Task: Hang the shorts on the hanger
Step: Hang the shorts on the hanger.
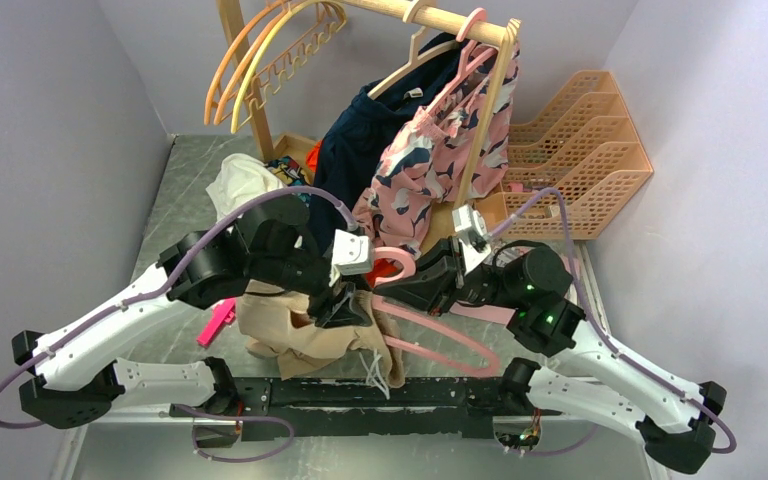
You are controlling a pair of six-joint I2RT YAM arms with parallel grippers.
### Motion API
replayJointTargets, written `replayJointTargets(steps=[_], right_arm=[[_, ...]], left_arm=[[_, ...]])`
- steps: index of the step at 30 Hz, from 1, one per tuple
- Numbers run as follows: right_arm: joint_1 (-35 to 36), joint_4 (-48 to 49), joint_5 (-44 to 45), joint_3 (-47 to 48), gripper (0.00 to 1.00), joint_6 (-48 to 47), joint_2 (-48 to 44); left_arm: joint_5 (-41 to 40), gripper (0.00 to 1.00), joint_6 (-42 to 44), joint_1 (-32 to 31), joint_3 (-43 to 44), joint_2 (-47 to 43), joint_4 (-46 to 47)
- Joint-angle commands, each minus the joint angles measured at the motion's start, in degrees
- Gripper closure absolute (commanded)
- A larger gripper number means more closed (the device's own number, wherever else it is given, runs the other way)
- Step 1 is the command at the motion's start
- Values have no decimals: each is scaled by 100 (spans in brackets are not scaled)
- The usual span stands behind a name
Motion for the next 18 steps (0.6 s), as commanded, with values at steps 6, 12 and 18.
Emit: replayJointTargets(steps=[6, 12, 18], right_arm=[[37, 456, -306, 197, 100, -97, 131], [32, 393, -279, 247, 100, -169, 141], [38, 340, -27, 141, 100, -232, 10]], left_arm=[[626, 41, 20, -29, 3, 39, 401], [311, 19, -84, -29, 2, -194, 373], [-186, 1, -260, -29, 115, -722, 274]])
